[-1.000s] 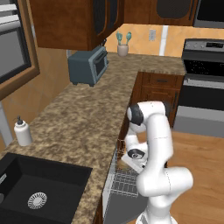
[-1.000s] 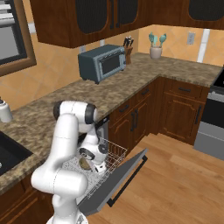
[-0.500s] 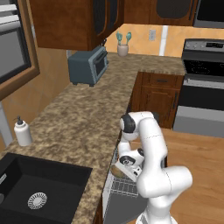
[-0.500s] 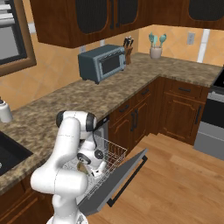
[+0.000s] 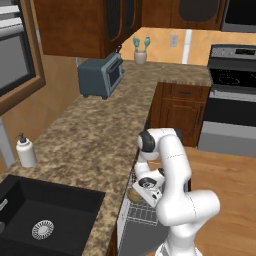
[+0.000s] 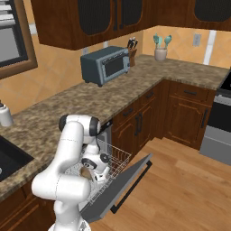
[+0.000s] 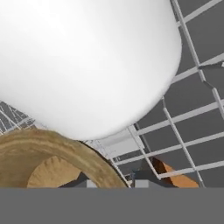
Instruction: Pick up the cup and bowl from the counter, place them in the dishwasher, and close the dishwasher door.
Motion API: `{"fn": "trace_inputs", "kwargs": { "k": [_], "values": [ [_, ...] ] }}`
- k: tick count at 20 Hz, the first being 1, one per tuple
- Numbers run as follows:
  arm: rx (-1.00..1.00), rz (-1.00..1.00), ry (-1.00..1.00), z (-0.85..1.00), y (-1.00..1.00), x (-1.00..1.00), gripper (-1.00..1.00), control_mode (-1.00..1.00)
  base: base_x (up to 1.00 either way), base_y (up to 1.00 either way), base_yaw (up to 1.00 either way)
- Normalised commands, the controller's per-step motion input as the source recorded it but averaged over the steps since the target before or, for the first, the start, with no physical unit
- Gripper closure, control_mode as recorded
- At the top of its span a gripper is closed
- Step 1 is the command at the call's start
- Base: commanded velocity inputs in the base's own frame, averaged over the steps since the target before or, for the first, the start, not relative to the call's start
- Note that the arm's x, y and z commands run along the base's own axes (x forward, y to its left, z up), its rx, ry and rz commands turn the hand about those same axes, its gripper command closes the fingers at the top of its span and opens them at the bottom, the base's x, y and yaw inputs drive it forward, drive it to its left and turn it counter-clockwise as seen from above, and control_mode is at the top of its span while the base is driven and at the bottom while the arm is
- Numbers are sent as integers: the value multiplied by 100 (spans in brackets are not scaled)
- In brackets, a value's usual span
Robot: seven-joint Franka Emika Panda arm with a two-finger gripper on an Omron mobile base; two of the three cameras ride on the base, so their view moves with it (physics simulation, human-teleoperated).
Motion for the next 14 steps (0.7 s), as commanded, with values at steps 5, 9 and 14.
{"fn": "trace_inputs", "kwargs": {
  "k": [5, 9, 14],
  "values": [
    [8, 0, -5, 19, -9, -44, -100, -100, 0, 0, 0],
    [8, 0, -13, 87, -19, -55, -100, -100, 0, 0, 0],
    [3, 0, -16, 100, -26, -38, -100, -100, 0, 0, 0]
  ]
}}
